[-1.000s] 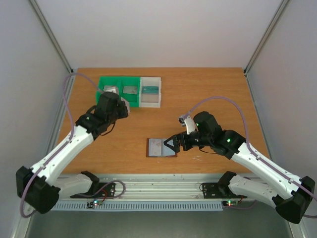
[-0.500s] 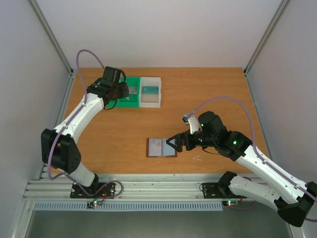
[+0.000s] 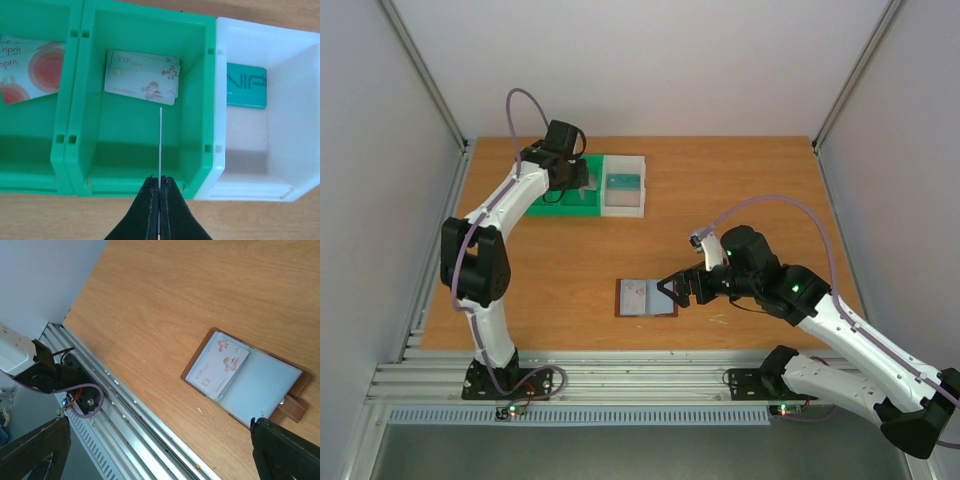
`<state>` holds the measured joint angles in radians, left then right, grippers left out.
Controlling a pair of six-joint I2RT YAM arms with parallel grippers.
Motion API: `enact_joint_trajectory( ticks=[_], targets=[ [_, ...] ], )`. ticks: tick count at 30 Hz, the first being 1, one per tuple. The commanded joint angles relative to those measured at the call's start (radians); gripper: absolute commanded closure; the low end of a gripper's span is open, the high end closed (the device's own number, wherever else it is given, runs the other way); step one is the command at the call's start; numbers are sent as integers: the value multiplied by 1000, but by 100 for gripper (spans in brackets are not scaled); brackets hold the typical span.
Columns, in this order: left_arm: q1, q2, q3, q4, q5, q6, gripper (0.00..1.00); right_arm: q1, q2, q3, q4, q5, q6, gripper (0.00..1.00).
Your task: Take the credit cards out of the card holder
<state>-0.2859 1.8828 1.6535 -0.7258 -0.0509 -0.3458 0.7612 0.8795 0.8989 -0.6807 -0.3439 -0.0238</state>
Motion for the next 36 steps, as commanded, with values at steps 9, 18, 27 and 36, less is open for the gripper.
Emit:
enact_joint_trajectory(
  ticks=[9,18,27,36],
  targets=[
    [8,184,192,-79,-43,81,100,-3,24,29,15,30,-32,2],
    [10,273,287,-146,-82,108,100,-3,54,31,28,29,-38,2],
    [21,328,355,-209,-74,116,99,-3,80,31,33,33,-45,2],
    [33,375,415,-253,-51,124,100,-4,94,33,38,38,-48,1]
  ],
)
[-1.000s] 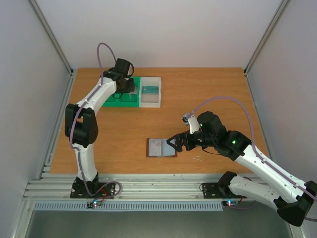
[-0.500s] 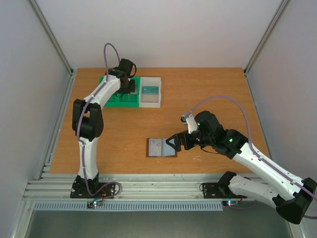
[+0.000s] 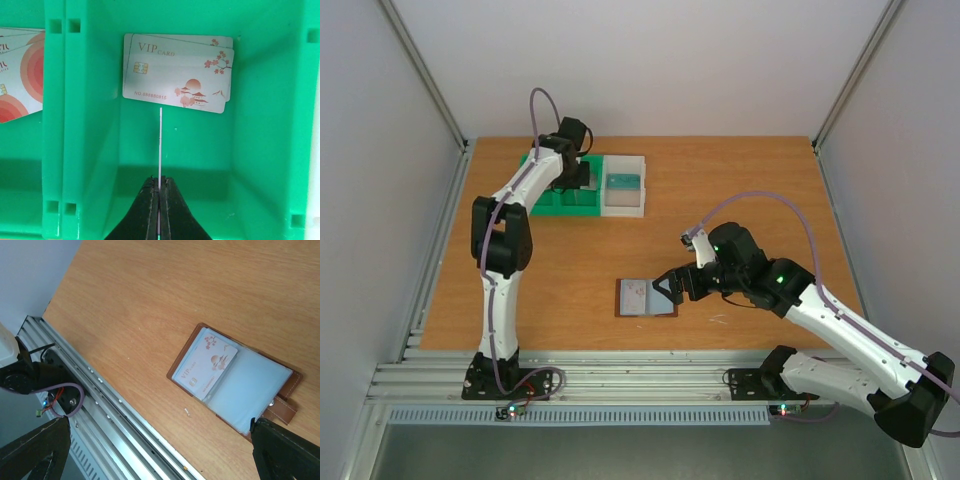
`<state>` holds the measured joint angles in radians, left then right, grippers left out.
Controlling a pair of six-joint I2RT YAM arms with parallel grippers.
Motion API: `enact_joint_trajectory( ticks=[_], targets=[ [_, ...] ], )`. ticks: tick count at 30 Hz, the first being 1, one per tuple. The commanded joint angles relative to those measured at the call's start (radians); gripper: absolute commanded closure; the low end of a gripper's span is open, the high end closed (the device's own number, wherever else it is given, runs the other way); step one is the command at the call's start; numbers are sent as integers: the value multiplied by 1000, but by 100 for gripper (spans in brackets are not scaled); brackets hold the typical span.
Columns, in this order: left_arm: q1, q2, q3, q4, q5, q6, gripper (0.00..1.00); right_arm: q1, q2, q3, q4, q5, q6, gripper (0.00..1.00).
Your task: Take the credit cards out of the card holder
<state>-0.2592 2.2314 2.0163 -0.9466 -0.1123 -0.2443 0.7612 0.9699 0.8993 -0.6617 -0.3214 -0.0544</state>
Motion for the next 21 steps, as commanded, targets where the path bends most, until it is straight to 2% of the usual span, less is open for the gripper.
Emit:
enact_joint_trajectory(
  ticks=[1,21],
  targets=[
    [7,32,59,-32,12,24,100,-4,4,32,19,17,-18,2],
    [10,83,102,-20,36,9,99,-4,11,29,20,32,-18,2]
  ],
)
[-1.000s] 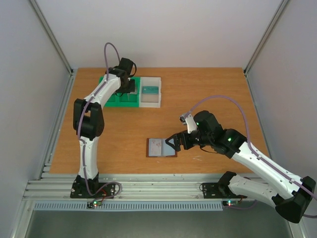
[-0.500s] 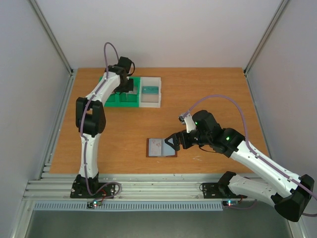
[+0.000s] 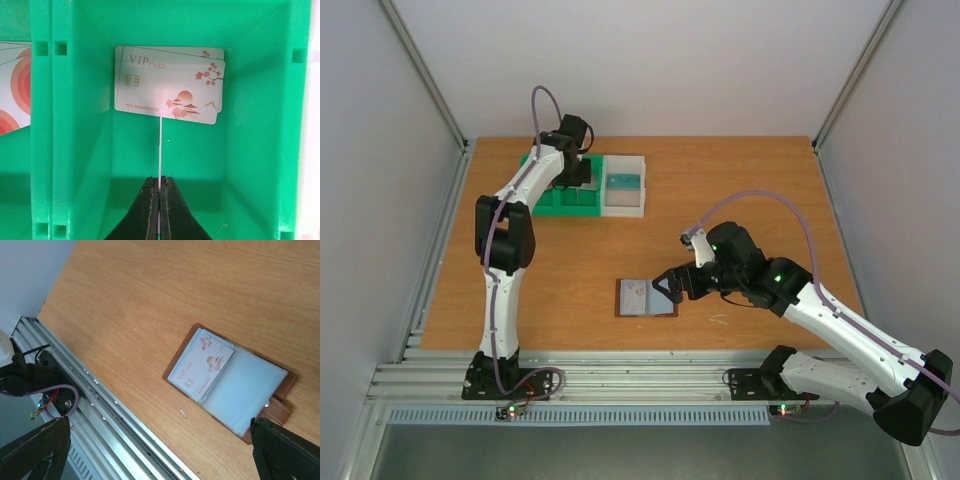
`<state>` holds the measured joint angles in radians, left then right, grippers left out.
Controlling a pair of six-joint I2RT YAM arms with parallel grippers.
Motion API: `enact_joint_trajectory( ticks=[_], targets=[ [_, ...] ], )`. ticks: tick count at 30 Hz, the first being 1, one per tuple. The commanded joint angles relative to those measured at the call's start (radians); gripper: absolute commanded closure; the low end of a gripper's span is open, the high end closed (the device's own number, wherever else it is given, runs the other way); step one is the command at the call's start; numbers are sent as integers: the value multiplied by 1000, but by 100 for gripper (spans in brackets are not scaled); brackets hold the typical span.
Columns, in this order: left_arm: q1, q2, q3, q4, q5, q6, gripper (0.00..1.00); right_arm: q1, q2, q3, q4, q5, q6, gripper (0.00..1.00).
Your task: Take the credit cards out of the card holder
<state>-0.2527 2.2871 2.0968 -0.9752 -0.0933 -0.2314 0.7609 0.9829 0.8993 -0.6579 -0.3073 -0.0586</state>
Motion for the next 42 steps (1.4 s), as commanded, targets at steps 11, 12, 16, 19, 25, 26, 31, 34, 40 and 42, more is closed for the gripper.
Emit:
enact_joint_trajectory(
  ticks=[11,12,16,19,25,26,31,34,40,42],
  targets=[
    [4,38,26,50,33,-20,100,-3,-6,29,12,22,-9,2],
    [3,38,25,56,32,-21,100,-3,-7,30,12,22,-9,2],
    [3,46,24,75,30,-20,99,-3,-6,29,13,25,-8,2],
    [4,45,17,91,28,-23,100,-3,0,24,24,17,3,1],
    [4,32,15,98,31,-26,99,-3,7,26,30,6,9,2],
    [4,23,10,99,32,-26,100,-4,6,26,28,7,9,2],
    [4,-30,-27,93,33,-30,100,-3,5,18,38,0,11,2],
    [3,-70,-59,102,26,-40,100,-4,17,29,31,-10,9,2],
    [3,-100,-79,139,8,-66,100,-4,10,29,37,-17,16,2],
    [3,-106,-86,159,6,-73,100,-3,10,30,36,-20,18,2]
  ],
)
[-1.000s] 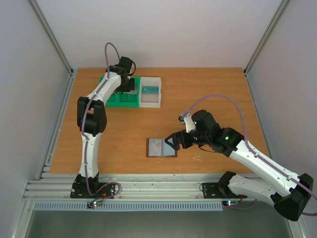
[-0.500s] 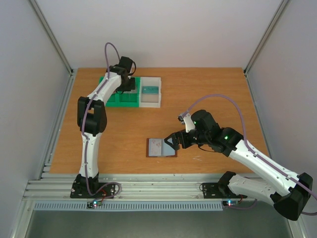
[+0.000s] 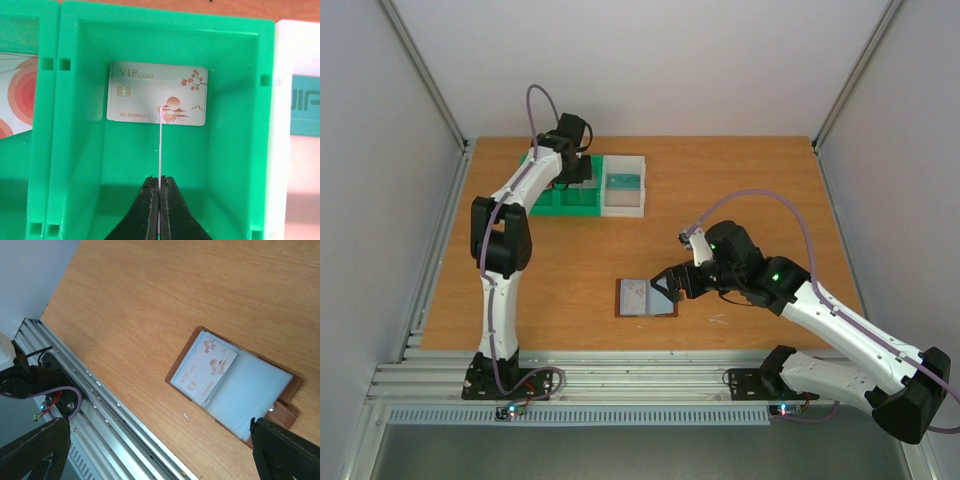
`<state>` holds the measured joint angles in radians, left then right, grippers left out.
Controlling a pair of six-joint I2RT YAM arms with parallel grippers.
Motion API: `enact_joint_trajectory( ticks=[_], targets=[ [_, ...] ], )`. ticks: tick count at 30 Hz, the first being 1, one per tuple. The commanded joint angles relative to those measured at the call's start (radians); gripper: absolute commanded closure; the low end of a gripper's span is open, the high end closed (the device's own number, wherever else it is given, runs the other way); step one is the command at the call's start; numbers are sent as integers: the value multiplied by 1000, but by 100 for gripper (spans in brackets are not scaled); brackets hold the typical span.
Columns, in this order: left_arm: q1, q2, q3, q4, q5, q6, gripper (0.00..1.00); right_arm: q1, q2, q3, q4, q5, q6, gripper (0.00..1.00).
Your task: Take the credit cards out of the card holder
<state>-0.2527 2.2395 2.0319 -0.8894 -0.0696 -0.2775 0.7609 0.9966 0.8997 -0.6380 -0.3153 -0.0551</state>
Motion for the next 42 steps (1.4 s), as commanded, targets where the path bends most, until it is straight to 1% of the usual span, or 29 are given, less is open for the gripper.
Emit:
enact_joint_trajectory(
  ticks=[1,11,16,27,32,36,42],
  targets=[
    [3,-61,-25,88,-20,-31,100,-4,-3,31,17,-12,16,2],
    [6,-54,-60,238,-42,-65,100,-4,6,43,8,-1,7,2],
    [26,-35,-72,289,3,-108,100,-3,19,61,-2,9,-2,2],
    [47,25,-70,318,65,-151,100,-4,35,60,8,13,-2,2],
    [49,40,-79,341,65,-165,100,-3,37,64,7,12,-3,2],
    [49,52,-90,369,98,-172,100,-3,39,65,6,15,-1,2],
    [49,76,-87,367,98,-177,97,-3,41,66,8,17,2,1]
  ],
)
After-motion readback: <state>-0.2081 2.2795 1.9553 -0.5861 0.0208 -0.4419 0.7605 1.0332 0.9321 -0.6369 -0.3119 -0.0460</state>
